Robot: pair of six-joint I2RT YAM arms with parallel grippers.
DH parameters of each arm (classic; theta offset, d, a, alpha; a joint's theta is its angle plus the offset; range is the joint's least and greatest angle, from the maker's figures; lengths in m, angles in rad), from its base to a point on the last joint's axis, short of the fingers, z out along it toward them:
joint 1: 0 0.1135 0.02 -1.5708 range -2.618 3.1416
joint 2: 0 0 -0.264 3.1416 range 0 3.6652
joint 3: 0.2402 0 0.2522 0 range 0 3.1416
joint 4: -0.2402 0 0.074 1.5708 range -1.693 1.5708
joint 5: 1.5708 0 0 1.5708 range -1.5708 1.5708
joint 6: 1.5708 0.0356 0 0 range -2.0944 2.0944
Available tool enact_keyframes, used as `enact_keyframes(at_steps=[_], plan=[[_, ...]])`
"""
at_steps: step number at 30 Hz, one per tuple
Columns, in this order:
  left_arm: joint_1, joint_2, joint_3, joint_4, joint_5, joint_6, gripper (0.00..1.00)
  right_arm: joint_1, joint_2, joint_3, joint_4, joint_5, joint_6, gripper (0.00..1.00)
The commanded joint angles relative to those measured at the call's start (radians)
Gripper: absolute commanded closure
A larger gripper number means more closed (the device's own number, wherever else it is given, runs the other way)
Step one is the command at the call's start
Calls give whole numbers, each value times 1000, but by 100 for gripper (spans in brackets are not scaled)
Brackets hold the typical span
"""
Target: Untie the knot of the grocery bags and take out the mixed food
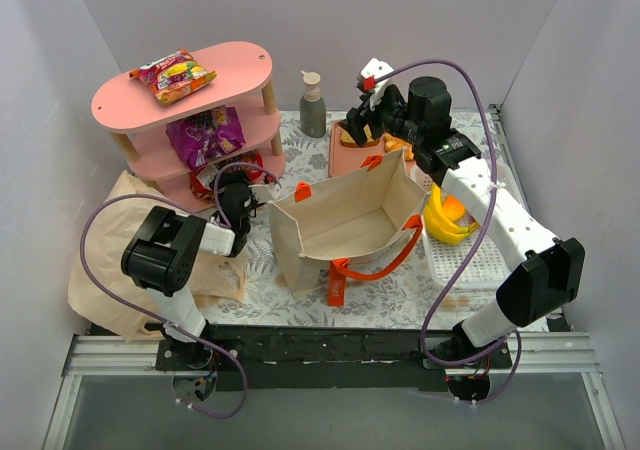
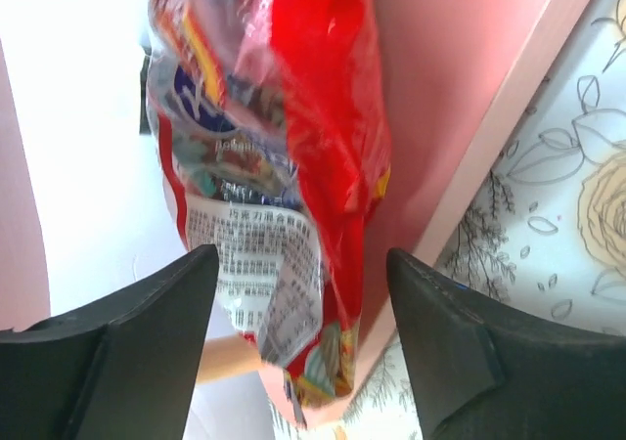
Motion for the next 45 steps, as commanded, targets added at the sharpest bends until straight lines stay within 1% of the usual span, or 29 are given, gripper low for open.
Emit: enact_keyframes(at_steps=[1, 3, 4, 5, 8, 9, 11, 14, 16, 17, 19, 20, 22, 24, 25, 26, 27, 30, 31, 32, 33, 34, 35, 37, 38, 39, 40, 42, 45], plan=[[-7, -60, -62, -170, 21, -94, 29, -6, -18, 55, 48, -39, 39, 20], [-24, -117, -82, -245, 35, -133, 26, -4, -23, 58, 43, -45, 39, 20], [-31, -140, -95, -262, 51, -143, 25, -6, -23, 60, 42, -48, 39, 20], [-44, -189, -109, -339, 72, -160, 25, -5, -27, 63, 40, -50, 39, 20], [-65, -292, -146, -445, 152, -209, 24, -6, -27, 72, 26, -60, 28, 20], [-70, -359, -148, -470, 170, -213, 24, -5, -26, 77, 19, -68, 27, 20], [-76, -410, -140, -545, 186, -238, 23, -4, -18, 84, 9, -80, 24, 20], [-81, -471, -57, -663, 174, -311, 22, -4, 0, 97, 6, -90, 25, 20], [-81, -496, 41, -723, 169, -353, 20, -4, 35, 130, -10, -96, 24, 20], [-82, -505, 76, -804, 181, -403, 20, -4, 49, 144, -23, -99, 21, 20], [-81, -536, 200, -930, 342, -428, 19, -4, 87, 172, -38, -108, 24, 20], [-81, -553, 232, -1040, 411, -449, 19, -6, 95, 193, -55, -110, 30, 19], [-81, -592, 262, -1117, 623, -409, 19, -14, 123, 215, -70, -122, 61, 19], [-84, -652, 268, -1119, 681, -429, 15, -35, 143, 265, -96, -120, 132, 18], [-84, -666, 277, -1107, 690, -462, 6, -44, 173, 297, -115, -104, 175, 18], [-85, -675, 288, -1072, 687, -491, 3, -70, 195, 328, -138, -99, 214, 19], [-85, -668, 308, -1066, 689, -518, 2, -84, 215, 394, -196, -100, 290, 18], [-99, -607, 436, -1069, 712, -581, 2, -124, 259, 437, -307, -131, 337, 13], [-116, -587, 469, -1070, 713, -653, 2, -126, 252, 433, -349, -76, 335, 12], [-126, -567, 527, -1082, 718, -673, 2, -126, 241, 419, -383, -45, 335, 11], [-137, -539, 541, -1086, 709, -687, 2, -124, 224, 395, -412, -12, 328, 10], [-146, -530, 547, -1070, 697, -689, 2, -124, 174, 303, -432, 63, 290, 10], [-146, -525, 547, -1055, 669, -684, 2, -124, 148, 263, -426, 118, 285, 8], [-148, -520, 549, -997, 660, -683, 2, -124, 103, 221, -415, 252, 279, 5], [-148, -520, 553, -981, 673, -690, 2, -123, 103, 230, -432, 271, 239, 2], [-148, -516, 575, -975, 719, -698, 2, -121, 105, 244, -449, 294, 231, 2], [-153, -502, 588, -971, 739, -715, 2, -117, 112, 274, -501, 384, 229, 2], [-154, -482, 618, -971, 778, -808, 2, -110, 124, 307, -558, 416, 208, 2], [-156, -462, 654, -977, 810, -922, 2, -66, 105, 284, -586, 505, 161, 2]])
